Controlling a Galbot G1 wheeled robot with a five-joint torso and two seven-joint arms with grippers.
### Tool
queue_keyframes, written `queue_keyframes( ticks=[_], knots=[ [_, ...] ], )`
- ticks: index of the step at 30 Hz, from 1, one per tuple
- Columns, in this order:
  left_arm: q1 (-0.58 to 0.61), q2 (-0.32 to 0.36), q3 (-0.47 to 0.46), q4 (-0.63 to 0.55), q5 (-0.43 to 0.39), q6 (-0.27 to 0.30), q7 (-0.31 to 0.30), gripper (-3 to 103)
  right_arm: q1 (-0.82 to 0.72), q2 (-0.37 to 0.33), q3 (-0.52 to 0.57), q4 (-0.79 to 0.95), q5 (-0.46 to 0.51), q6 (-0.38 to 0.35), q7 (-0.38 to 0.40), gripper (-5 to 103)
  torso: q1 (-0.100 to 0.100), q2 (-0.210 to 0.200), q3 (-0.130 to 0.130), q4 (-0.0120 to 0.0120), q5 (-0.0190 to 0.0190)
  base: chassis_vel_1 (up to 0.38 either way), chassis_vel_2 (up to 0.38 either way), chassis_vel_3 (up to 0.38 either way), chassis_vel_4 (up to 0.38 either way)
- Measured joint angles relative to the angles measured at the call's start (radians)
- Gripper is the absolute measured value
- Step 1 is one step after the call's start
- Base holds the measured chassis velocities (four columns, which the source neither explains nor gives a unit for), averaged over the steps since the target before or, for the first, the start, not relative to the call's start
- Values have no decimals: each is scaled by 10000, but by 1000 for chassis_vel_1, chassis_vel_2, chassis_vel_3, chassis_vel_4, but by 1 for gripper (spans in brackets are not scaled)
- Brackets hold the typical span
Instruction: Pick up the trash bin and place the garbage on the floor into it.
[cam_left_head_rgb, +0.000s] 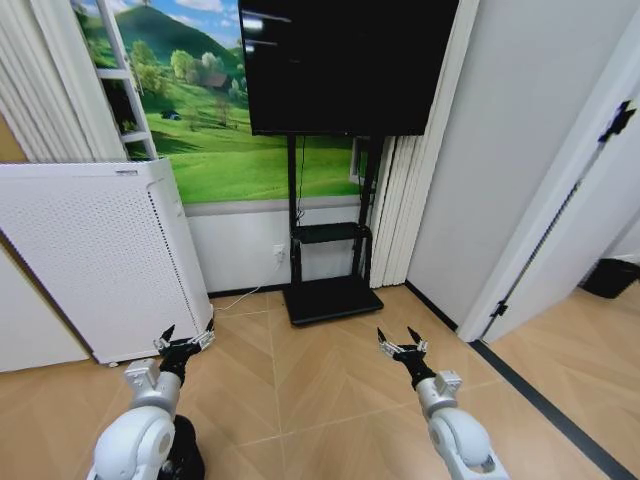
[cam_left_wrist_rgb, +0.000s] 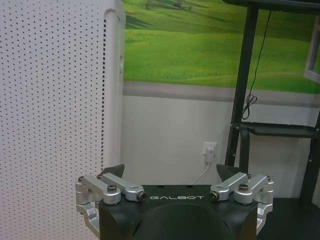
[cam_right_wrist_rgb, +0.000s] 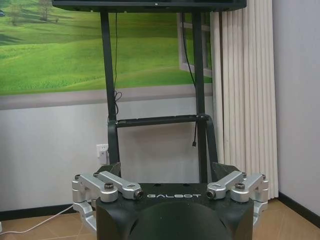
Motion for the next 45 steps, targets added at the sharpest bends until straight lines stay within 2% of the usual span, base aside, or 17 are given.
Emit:
queue_keyframes(
  ticks=[16, 21, 45],
  knots=[
    [54, -41, -140, -50, -17, -1, 34, 100, 3, -7, -41, 30, -8, -7, 11, 100, 220, 557, 338, 0, 0, 0, 0, 0, 0],
    [88, -71, -170, -112, -22, -1, 36, 100, 6, -30, -35, 47, -2, -12, 12, 100, 350, 895, 545, 0, 0, 0, 0, 0, 0],
    [270, -174, -211, -240, 97, -31, 72, 100, -19, -85, 18, 20, 65, 48, -3, 100, 730, 1873, 1144, 0, 0, 0, 0, 0, 0]
  ],
)
